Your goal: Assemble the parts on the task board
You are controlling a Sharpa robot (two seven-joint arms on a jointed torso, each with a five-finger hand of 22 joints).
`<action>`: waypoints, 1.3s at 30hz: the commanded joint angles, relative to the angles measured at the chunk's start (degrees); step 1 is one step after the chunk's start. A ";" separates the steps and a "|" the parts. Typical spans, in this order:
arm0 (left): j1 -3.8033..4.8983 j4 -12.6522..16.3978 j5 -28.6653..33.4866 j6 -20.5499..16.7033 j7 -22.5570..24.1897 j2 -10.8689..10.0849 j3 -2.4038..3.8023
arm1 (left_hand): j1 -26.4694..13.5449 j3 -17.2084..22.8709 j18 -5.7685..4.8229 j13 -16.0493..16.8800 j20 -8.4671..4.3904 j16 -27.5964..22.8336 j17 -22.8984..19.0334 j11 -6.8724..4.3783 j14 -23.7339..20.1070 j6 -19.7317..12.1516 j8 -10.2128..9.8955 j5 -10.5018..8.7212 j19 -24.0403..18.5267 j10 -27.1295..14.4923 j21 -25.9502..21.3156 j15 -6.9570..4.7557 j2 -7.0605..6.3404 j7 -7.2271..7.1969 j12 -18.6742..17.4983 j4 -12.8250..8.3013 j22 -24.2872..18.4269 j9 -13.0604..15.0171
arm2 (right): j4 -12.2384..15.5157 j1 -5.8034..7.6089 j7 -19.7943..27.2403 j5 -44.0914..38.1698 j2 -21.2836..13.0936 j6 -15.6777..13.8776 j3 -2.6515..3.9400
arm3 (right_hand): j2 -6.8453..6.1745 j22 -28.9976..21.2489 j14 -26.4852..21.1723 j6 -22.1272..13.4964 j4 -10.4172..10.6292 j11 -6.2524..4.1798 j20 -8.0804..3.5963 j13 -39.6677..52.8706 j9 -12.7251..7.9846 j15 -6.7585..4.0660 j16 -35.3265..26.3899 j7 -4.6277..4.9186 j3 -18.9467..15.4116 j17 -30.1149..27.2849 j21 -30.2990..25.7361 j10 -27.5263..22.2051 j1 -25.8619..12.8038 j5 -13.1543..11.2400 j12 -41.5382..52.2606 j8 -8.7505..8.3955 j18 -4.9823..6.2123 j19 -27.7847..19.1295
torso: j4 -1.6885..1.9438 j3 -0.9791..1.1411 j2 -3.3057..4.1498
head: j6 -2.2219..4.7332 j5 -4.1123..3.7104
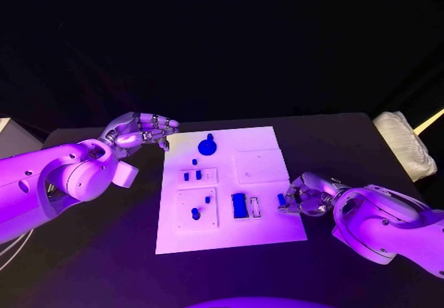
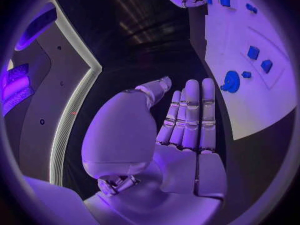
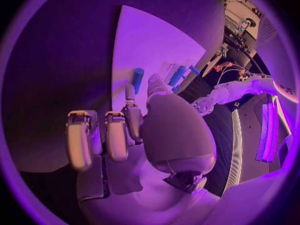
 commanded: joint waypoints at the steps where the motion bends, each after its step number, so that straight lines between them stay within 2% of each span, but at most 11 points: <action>1: -0.01 0.11 0.38 0.45 0.64 0.04 0.03 | -0.06 -0.13 0.79 -0.07 0.02 -0.17 -0.03 -0.05 -0.03 -0.26 0.06 -0.07 0.41 -0.31 -0.29 0.17 0.52 -0.01 0.13 0.32 -0.08 -0.06 | -0.45 -0.49 -1.51 -2.12 0.64 -0.33 -0.02 | -0.05 14.09 3.85 0.36 0.35 -0.39 -0.15 2.69 0.08 -0.04 -0.33 -0.09 0.14 4.42 0.02 -0.10 -0.60 0.37 -0.39 0.16 -0.51 4.89 | -0.01 -0.07 0.01 | -0.13 -0.08; 7: -0.01 0.14 0.38 0.52 0.50 0.03 0.02 | -0.06 -0.13 0.79 -0.07 0.02 -0.17 -0.03 -0.05 -0.03 -0.26 0.06 -0.07 0.41 -0.31 -0.29 0.17 0.52 -0.01 0.13 0.32 -0.08 -0.06 | -1.55 -0.85 -2.70 -4.72 1.75 0.67 -0.02 | 0.46 14.10 3.86 0.31 -0.11 -0.60 -0.30 2.66 0.07 -0.22 -0.35 -0.31 0.90 4.42 0.06 -0.11 0.45 0.41 -0.47 0.25 -0.52 4.90 | 0.13 -0.10 -0.04 | -0.31 -0.15; 9: -0.01 0.16 0.38 0.52 0.39 -0.02 0.02 | -0.06 -0.13 0.79 -0.07 0.02 -0.17 -0.03 -0.05 -0.03 -0.26 0.06 -0.07 0.41 -0.31 -0.29 0.17 0.52 -0.01 0.13 0.32 -0.08 -0.06 | -2.09 -1.02 -3.23 -8.00 2.19 1.11 -0.02 | 0.77 14.10 3.87 0.25 -0.43 -0.74 -0.50 2.60 -0.03 -0.38 -0.38 -0.41 2.57 4.42 0.06 -0.16 2.71 -2.17 -0.61 0.26 -0.53 4.90 | 0.22 -0.13 -0.06 | -0.38 -0.09; 10: -0.01 0.15 0.37 0.46 0.30 -0.04 0.02 | -0.06 -0.13 0.79 -0.07 0.02 -0.17 -0.03 -0.05 -0.03 -0.26 0.06 -0.07 0.41 -0.31 -0.29 0.17 0.52 -0.01 0.13 0.32 -0.08 -0.06 | -2.26 -1.15 -3.40 -9.40 2.36 1.18 -0.02 | 0.72 14.08 3.85 0.24 -0.51 -0.77 -0.53 2.59 -0.07 -0.40 -0.42 -0.44 3.17 4.36 0.00 -0.18 3.35 -2.49 -0.66 0.25 -0.51 4.88 | 0.23 -0.13 -0.06 | -0.42 -0.08; 19: -0.01 -0.05 0.32 0.19 -0.16 -0.18 0.02 | -0.12 -0.16 0.79 -0.07 0.03 -0.17 -0.03 -0.04 -0.03 -0.27 0.07 -0.07 0.42 -0.34 -0.31 0.18 0.53 0.01 0.15 0.39 -0.10 -0.06 | -3.56 -2.29 -4.20 -15.79 4.29 1.46 -0.02 | 0.11 14.07 3.83 0.42 -0.82 -0.88 -0.65 2.45 -0.46 -0.49 -0.54 -0.53 6.61 4.25 -0.08 -0.34 6.53 -2.32 -0.99 0.09 -0.50 4.86 | 0.04 -0.12 -0.10 | -0.52 0.16; 21: -0.01 -0.04 0.32 0.20 -0.19 -0.22 0.02 | -0.12 -0.16 0.79 -0.07 0.03 -0.17 -0.03 -0.04 -0.03 -0.27 0.07 -0.07 0.42 -0.34 -0.31 0.18 0.53 0.01 0.15 0.39 -0.10 -0.06 | -3.67 -2.40 -4.27 -15.85 4.56 1.56 -0.02 | -0.04 14.07 3.84 0.48 -0.82 -0.90 -0.66 2.46 -0.54 -0.51 -0.53 -0.54 7.24 4.29 -0.08 -0.35 6.91 -2.12 -1.00 0.05 -0.50 4.86 | 0.05 -0.13 -0.11 | -0.10 0.43; 25: -0.01 0.00 0.21 -0.10 -0.52 -0.30 0.02 | -0.21 -0.17 0.79 -0.08 0.04 -0.16 -0.03 -0.03 -0.03 -0.27 0.09 -0.07 0.42 -0.36 -0.34 0.19 0.60 0.02 0.17 0.50 -0.12 -0.06 | -3.84 -2.52 -4.30 -15.74 4.89 1.67 -0.03 | -1.69 14.05 3.84 0.81 -0.24 -0.92 -0.73 2.44 -1.00 -0.54 -0.59 -0.53 10.98 4.28 -0.14 -0.44 7.48 2.26 -1.17 -0.19 -0.49 4.85 | 0.01 -0.18 -0.13 | 0.05 0.51; 31: 0.00 0.09 0.09 -0.30 -0.76 -0.40 0.02 | -0.21 -0.17 0.79 -0.08 0.04 -0.16 -0.03 -0.03 -0.03 -0.27 0.09 -0.07 0.42 -0.36 -0.34 0.19 0.60 0.02 0.17 0.50 -0.12 -0.06 | -4.01 -2.59 -4.30 -15.92 5.24 1.74 -0.03 | -2.70 13.94 3.79 0.77 -0.16 -0.85 -0.71 2.27 -1.21 -0.49 -0.70 -0.44 13.17 4.12 -0.57 -0.63 7.09 3.43 -1.51 -0.33 -0.41 4.71 | 0.00 -0.15 -0.09 | -0.01 0.37; 33: 0.00 0.09 -0.12 -0.45 -0.87 -0.40 0.02 | -0.24 -0.15 0.79 -0.08 0.05 -0.16 -0.02 -0.03 -0.01 -0.26 0.12 -0.06 0.43 -0.36 -0.35 0.19 0.68 0.03 0.20 0.56 -0.13 -0.06 | -3.90 -2.61 -4.30 -16.49 5.37 1.40 -0.02 | -3.66 13.96 3.80 1.03 -0.53 -0.91 -0.76 2.24 -1.29 -0.56 -0.72 -0.49 16.57 4.16 -0.48 -0.72 7.57 7.13 -1.65 -0.24 -0.42 4.74 | 0.07 -0.13 -0.15 | -0.07 0.23; 36: 0.00 0.06 -0.48 -0.60 -0.94 -0.41 0.02 | -0.20 -0.10 0.80 -0.08 0.05 -0.15 -0.02 -0.03 -0.01 -0.25 0.13 -0.04 0.45 -0.37 -0.36 0.19 0.78 0.02 0.22 0.58 -0.13 -0.05 | -3.48 -2.62 -4.26 -16.51 5.29 0.61 -0.02 | -4.96 14.06 3.87 1.28 -0.66 -1.08 -0.83 2.31 -1.15 -0.64 -0.61 -0.60 21.43 4.44 -0.11 -0.59 6.62 9.64 -1.60 0.11 -0.50 4.86 | 0.03 -0.04 -0.21 | 0.00 0.28; 39: 0.00 0.04 -0.62 -0.65 -0.96 -0.42 0.02 | -0.20 -0.10 0.80 -0.08 0.05 -0.15 -0.02 -0.03 -0.01 -0.25 0.13 -0.04 0.45 -0.37 -0.36 0.19 0.78 0.02 0.22 0.58 -0.13 -0.05 | -2.96 -2.62 -4.21 -15.88 5.10 0.01 -0.01 | -5.85 14.10 3.91 1.26 -0.86 -1.11 -0.90 2.35 -0.88 -0.69 -0.54 -0.65 24.33 4.60 0.03 -0.45 5.39 12.32 -1.56 0.49 -0.53 4.91 | -0.05 -0.05 -0.21 | -0.03 0.21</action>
